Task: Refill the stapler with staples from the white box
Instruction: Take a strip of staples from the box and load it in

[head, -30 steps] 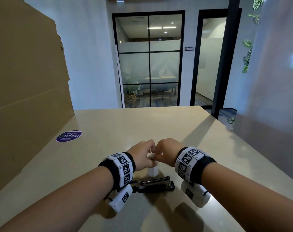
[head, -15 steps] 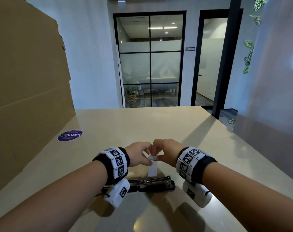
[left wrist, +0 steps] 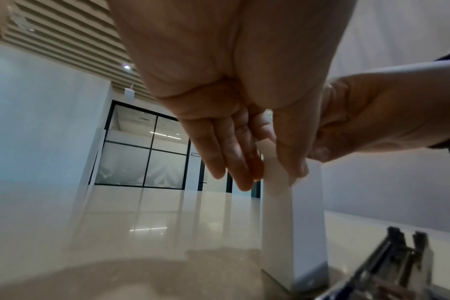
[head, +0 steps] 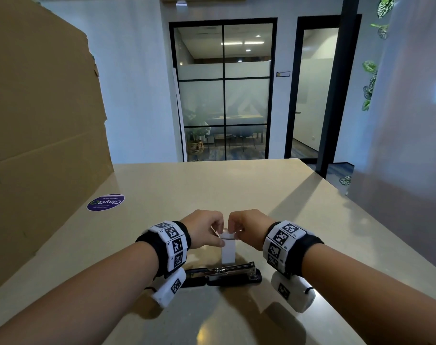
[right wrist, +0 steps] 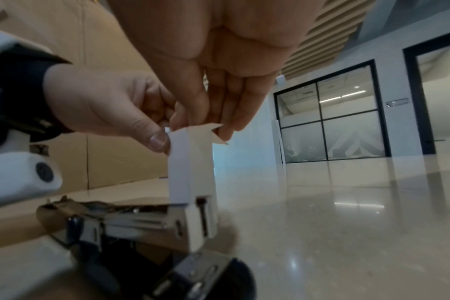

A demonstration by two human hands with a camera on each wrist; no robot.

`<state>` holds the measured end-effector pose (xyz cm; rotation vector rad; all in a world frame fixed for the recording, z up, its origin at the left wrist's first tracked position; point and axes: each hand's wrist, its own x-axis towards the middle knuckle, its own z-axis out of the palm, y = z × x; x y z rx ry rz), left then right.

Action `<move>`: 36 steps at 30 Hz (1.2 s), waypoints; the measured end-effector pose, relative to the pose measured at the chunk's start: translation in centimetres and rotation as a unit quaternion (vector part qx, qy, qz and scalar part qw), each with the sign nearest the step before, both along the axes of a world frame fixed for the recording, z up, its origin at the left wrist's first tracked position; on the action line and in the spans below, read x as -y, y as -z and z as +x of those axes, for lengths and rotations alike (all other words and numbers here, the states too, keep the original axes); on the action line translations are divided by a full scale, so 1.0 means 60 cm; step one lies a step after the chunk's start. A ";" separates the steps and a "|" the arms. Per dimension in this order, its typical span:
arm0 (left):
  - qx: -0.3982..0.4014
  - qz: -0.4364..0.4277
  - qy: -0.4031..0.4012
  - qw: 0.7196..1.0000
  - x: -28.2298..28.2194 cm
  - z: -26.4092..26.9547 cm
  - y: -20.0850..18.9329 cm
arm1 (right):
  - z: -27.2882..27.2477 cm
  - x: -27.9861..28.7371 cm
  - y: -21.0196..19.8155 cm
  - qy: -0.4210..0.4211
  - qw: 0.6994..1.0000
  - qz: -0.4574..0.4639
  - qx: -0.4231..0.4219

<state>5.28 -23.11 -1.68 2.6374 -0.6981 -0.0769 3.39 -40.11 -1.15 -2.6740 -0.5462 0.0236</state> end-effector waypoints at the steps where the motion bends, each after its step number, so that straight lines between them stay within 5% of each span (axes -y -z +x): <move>1: 0.002 -0.010 -0.007 1.000 0.000 0.000 0.001 | 0.002 -0.002 -0.002 -0.012 0.999 -0.033 0.000; 8: -0.008 -0.039 -0.027 0.999 0.000 0.002 0.010 | -0.002 -0.021 -0.001 -0.074 0.981 -0.182 -0.003; 22: -0.009 -0.052 -0.034 0.998 0.002 -0.002 0.013 | 0.013 -0.035 0.011 -0.056 0.960 -0.276 0.008; 30: -0.007 -0.052 -0.032 0.998 0.002 -0.006 0.012 | 0.025 -0.041 0.013 -0.039 0.973 -0.224 -0.031; 36: -0.011 -0.050 -0.036 0.998 0.002 -0.006 0.013 | 0.023 -0.041 0.014 -0.053 0.951 -0.305 -0.024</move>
